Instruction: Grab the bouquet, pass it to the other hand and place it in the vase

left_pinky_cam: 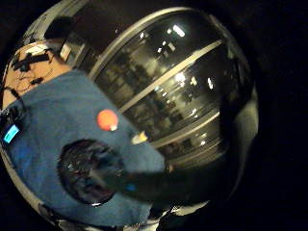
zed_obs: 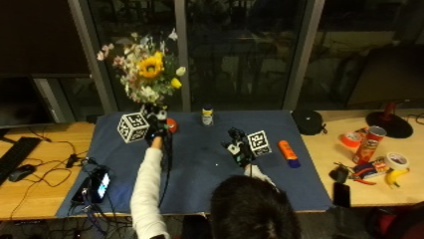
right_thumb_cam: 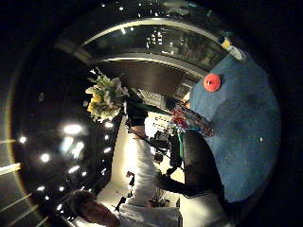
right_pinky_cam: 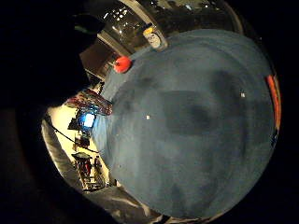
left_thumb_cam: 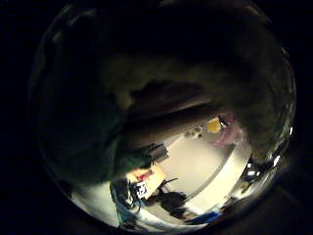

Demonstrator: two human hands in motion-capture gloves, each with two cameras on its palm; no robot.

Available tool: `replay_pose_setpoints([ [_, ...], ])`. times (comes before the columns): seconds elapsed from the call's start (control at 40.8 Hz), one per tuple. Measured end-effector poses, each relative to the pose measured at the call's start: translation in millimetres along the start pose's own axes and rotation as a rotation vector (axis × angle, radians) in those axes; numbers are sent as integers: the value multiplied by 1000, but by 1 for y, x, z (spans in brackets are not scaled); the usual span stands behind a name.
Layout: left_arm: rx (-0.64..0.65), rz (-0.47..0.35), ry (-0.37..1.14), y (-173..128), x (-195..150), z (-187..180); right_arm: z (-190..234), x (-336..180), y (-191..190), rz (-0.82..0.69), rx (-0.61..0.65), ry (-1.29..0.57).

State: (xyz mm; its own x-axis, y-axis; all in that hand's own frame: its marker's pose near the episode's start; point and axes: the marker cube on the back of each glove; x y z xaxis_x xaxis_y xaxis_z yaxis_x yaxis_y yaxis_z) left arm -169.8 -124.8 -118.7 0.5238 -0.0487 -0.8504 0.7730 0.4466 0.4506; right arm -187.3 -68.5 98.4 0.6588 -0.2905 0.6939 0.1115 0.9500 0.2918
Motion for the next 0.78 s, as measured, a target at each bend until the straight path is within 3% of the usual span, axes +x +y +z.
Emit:
replay_pose_setpoints([
  [0.074,-181,-79,-101,21,-50,-7,-4,16,4,-59,-23,65],
  [0.147,-280,-135,-126,39,-94,-13,-8,35,4,-117,-17,132],
  [0.245,-408,-190,-103,69,-161,-29,-14,71,8,-78,-21,204],
  [0.294,-420,-191,-105,78,-177,-38,-17,84,11,-49,-29,209],
  [0.417,-376,-132,-114,82,-180,-50,-27,97,19,49,-41,180],
  [0.539,-323,-70,-139,76,-164,-55,-30,93,26,44,-25,97],
  [0.637,-294,-78,-124,70,-144,-62,-20,95,31,-30,-23,2],
  [0.784,-270,-103,-97,67,-127,-75,-9,99,41,147,-128,28],
])
